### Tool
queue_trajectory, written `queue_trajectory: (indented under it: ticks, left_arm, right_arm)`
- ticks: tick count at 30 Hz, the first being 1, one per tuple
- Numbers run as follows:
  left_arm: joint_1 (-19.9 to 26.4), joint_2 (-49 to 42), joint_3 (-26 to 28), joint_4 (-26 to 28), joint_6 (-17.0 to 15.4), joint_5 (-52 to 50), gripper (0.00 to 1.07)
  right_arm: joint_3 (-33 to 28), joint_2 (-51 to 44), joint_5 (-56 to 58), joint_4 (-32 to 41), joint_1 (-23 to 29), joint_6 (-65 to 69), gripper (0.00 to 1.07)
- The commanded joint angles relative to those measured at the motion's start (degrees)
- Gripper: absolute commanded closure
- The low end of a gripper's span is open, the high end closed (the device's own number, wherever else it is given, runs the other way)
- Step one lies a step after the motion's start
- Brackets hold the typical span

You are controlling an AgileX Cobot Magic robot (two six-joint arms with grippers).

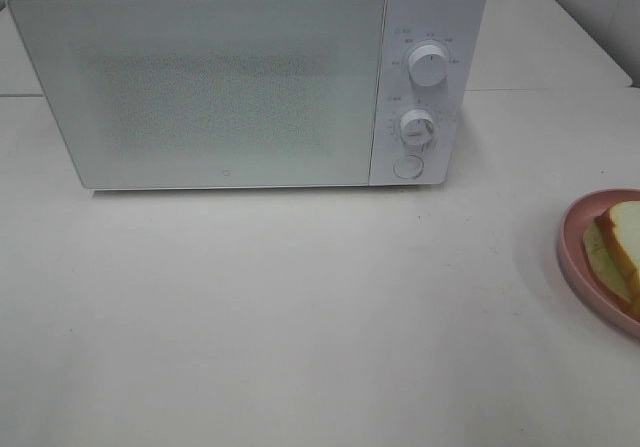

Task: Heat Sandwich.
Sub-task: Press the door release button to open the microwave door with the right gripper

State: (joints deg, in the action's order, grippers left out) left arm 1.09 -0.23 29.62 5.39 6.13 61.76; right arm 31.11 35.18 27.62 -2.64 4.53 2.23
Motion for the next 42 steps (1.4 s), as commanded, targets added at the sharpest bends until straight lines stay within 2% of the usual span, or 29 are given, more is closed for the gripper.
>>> queue_trajectory:
  ticks: [1,19,33,36,38,41,42]
  left_arm:
    - [0.2,-1.1,0.1,0.1,0.0,-0.6,0.07]
    - [0.2,-1.1,0.1,0.1,0.0,-0.6,0.07]
    - [0.2,-1.1,0.1,0.1,0.0,-0.6,0.07]
    - [0.2,-1.1,0.1,0.1,0.0,-0.6,0.07]
    - [0.2,-1.1,0.1,0.1,0.0,-0.6,0.07]
    - [0.2,-1.1,0.1,0.1,0.0,-0.6,0.07]
    - [0.2,-1.1,0.1,0.1,0.0,-0.6,0.07]
  right_arm:
    - [0.5,2.9,-4.8,0.1,-0.3,0.3,0.32]
    - [0.5,20.9,-24.8,0.1,-0.3,0.4,0.32]
    - [0.4,33.2,-47.1,0.3,-0.3,0.3,0.32]
    - [-1.9,35.8,-55.6,0.4,-0.3,0.3,0.32]
    - [-2.6,36.2,-57.1,0.8,-0.3,0.3,0.32]
    - [-6.2,37.5,-64.8,6.6,1.8,-1.3,0.32]
    - [-6.2,37.5,-64.8,6.6,1.8,-1.3,0.32]
